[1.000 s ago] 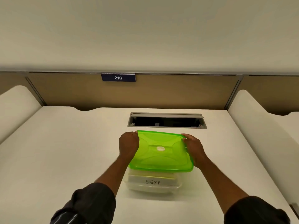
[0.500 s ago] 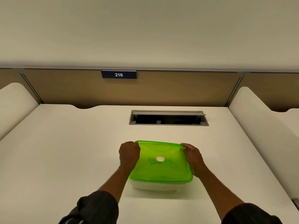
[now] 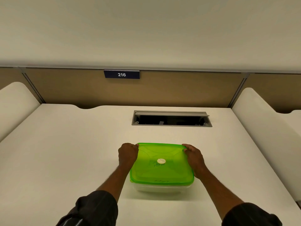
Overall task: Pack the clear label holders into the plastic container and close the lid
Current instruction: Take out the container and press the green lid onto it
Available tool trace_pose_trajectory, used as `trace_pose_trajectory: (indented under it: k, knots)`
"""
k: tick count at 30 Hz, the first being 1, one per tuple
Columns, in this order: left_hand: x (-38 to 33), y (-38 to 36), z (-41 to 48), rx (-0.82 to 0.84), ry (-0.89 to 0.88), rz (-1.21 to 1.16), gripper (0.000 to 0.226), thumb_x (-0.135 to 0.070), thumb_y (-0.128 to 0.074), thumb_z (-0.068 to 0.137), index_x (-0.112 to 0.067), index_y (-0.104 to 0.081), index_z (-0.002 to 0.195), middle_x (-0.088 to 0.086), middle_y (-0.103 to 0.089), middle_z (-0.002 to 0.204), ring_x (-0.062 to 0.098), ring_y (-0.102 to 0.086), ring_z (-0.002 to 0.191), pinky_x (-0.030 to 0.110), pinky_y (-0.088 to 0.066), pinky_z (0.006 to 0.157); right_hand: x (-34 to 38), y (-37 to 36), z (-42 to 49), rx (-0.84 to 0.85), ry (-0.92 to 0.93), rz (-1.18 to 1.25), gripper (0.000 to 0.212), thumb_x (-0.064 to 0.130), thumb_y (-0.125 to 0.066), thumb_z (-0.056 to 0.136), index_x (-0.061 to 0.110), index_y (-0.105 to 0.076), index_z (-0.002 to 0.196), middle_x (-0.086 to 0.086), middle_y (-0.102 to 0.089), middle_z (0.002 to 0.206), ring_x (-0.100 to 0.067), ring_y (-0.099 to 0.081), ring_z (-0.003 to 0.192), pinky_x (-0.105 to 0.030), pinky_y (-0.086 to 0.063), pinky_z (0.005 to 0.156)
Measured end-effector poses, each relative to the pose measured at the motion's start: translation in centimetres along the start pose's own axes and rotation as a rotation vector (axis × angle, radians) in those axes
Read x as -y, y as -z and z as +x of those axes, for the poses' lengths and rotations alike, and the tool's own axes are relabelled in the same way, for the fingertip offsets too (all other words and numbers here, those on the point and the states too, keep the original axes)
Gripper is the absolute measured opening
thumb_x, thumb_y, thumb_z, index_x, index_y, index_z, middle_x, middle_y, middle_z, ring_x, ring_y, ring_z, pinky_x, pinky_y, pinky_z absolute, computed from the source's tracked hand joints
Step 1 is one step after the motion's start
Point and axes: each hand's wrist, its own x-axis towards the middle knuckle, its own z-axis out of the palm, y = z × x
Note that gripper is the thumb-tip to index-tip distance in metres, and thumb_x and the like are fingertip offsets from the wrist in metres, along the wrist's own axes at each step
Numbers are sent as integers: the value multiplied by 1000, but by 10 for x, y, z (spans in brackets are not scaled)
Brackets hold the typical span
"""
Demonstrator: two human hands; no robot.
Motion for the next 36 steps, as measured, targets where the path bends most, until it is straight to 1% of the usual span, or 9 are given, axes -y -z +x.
trace_pose_trajectory:
  k: [6, 11, 13, 16, 20, 25, 28, 33, 36]
  knots:
    - [-4, 0, -4, 2, 66, -137, 45, -30, -56, 94, 5, -66, 67, 22, -68, 75, 35, -60, 74, 32, -40, 69, -1, 0, -2, -8, 4, 22, 32, 6, -45, 96, 11, -62, 123, -4, -60, 117, -25, -56, 108, -39, -47, 96]
    - [0, -9, -3, -15, 158, -257, 55, -31, -59, 92, -15, -35, 45, 0, -37, 48, 27, -40, 62, 33, -31, 62, -3, 0, 0, -9, 0, 35, 32, 6, -45, 96, 12, -63, 122, -5, -62, 118, -26, -57, 109, -44, -48, 98]
    - [1, -10, -3, -10, 171, -304, 45, -31, -59, 92, -15, -51, 51, 2, -51, 55, 28, -49, 67, 33, -36, 65, -2, 0, -1, -13, 6, 40, 32, 5, -44, 96, 11, -63, 121, -5, -62, 116, -24, -57, 106, -41, -48, 96]
    - [3, -12, -3, -18, 172, -414, 22, -27, -61, 91, -10, -75, 88, 8, -73, 96, 28, -64, 95, 32, -45, 84, -3, -1, 0, -12, 13, 39, 33, 5, -44, 96, 10, -63, 122, -5, -62, 117, -23, -57, 106, -39, -48, 95]
    - [3, -12, -3, -1, 218, -562, 23, -15, -65, 89, -4, -72, 108, 13, -70, 115, 27, -62, 112, 33, -44, 98, -2, -2, 0, -22, 22, 36, 33, 4, -44, 96, 9, -63, 122, -5, -62, 117, -22, -56, 106, -35, -46, 93]
    - [4, -10, -2, 5, 210, -617, 28, -11, -66, 88, 0, -69, 114, 16, -68, 118, 27, -61, 114, 31, -43, 97, -2, -2, 0, -29, 29, 26, 34, 4, -43, 96, 9, -64, 121, -4, -62, 116, -20, -55, 105, -31, -44, 90]
    - [4, -10, -4, 3, 183, -558, 27, -15, -62, 91, -4, -69, 116, 14, -67, 121, 27, -59, 116, 31, -43, 99, -2, -2, -1, -29, 32, 26, 34, 3, -42, 96, 9, -63, 121, -3, -61, 114, -20, -55, 104, -29, -42, 88]
    - [3, -18, -8, 43, 88, -41, 43, -32, -32, 103, -7, -65, 115, 17, -63, 123, 37, -56, 116, 40, -44, 97, -3, -4, -1, -46, 56, 1, 35, 2, -40, 95, 7, -64, 120, -5, -62, 115, -19, -55, 106, -30, -42, 90]
    - [7, -20, -5, 78, 130, -51, 54, -41, -30, 102, 0, -65, 104, 22, -66, 114, 39, -59, 110, 41, -45, 91, -11, -6, 1, -74, 102, -110, 30, 17, -41, 98, 13, -69, 110, -4, -67, 111, -21, -58, 105, -35, -46, 94]
